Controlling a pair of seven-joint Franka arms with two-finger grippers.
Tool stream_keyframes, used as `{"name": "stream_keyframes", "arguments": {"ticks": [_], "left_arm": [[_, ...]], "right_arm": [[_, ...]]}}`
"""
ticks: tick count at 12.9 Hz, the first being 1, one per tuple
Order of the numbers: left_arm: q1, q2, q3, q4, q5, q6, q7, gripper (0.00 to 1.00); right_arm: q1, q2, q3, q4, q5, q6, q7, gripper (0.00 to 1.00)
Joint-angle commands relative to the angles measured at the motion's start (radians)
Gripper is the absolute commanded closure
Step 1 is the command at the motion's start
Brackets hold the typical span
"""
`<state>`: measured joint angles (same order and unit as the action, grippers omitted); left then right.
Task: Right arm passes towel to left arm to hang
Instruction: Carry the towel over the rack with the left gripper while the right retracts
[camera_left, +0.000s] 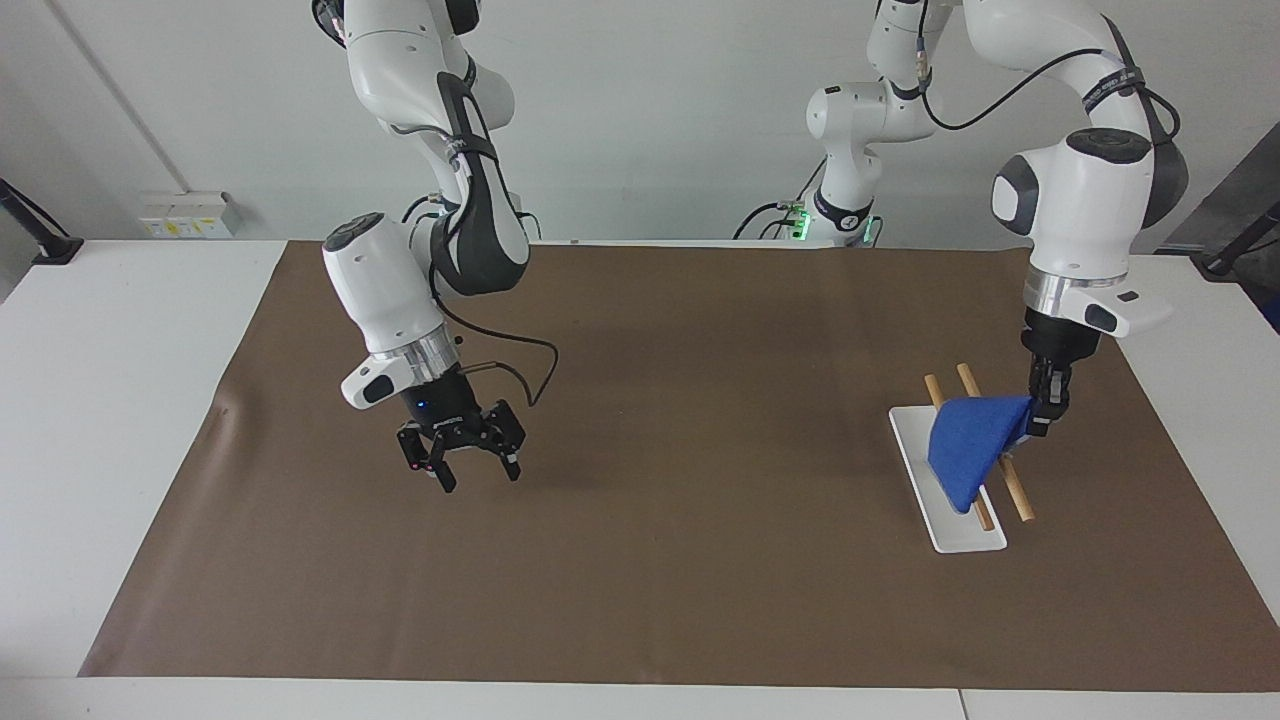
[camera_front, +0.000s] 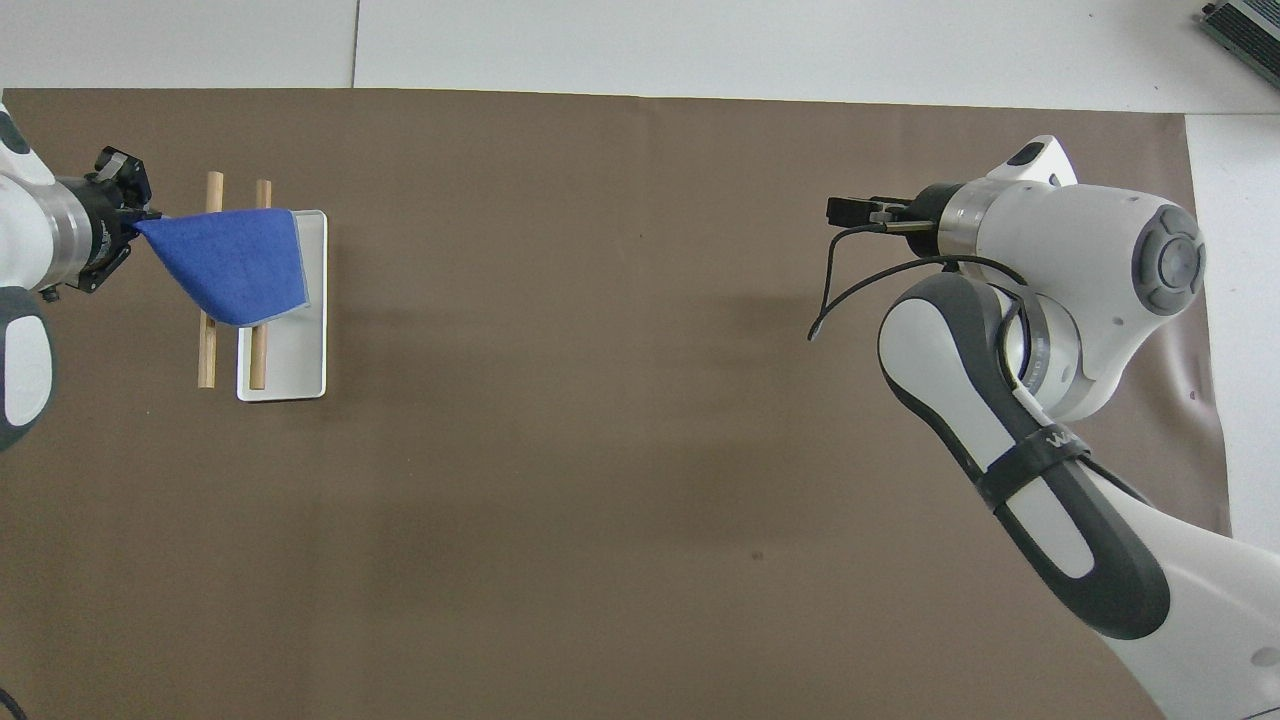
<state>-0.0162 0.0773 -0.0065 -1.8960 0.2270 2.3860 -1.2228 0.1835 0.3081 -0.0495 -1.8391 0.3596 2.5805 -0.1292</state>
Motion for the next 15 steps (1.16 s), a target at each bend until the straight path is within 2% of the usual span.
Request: {"name": "stream_keyframes", "arguments": {"ticks": [1,3,5,9,11,13,15], "left_arm": [[0.001,0.006,0.005,0.034,0.069,-0.042,0.011,1.00],[0.001,0.007,0.005,0.034,0.100,-0.034,0.016,1.00],[0.008,0.009,0.020,0.032,0.100,-0.015,0.102,1.00],[0.021,0.041,0.026,0.026,0.094,0.061,0.155,1.00],[0.021,0.058,0.026,0.026,0.094,0.078,0.155,1.00],[0.022,0.073,0.026,0.026,0.092,0.111,0.154,1.00],[0.024,0.076,0.026,0.023,0.092,0.119,0.155,1.00]], "right_arm": [[-0.016,-0.032,-0.058,0.081,-0.161,-0.213,0.052,0.00],[-0.061,-0.064,-0.046,0.144,-0.295,-0.362,0.144,0.00],[-0.068,-0.108,-0.050,0.159,-0.340,-0.475,0.221,0.00],[-0.192,-0.219,-0.018,0.168,-0.343,-0.667,0.249,0.00],[-0.251,-0.238,0.010,0.227,-0.344,-0.796,0.255,0.00],[-0.234,-0.274,-0.015,0.257,-0.347,-0.891,0.284,0.00],[-0.219,-0.340,-0.021,0.233,-0.355,-0.942,0.316,0.00]]}}
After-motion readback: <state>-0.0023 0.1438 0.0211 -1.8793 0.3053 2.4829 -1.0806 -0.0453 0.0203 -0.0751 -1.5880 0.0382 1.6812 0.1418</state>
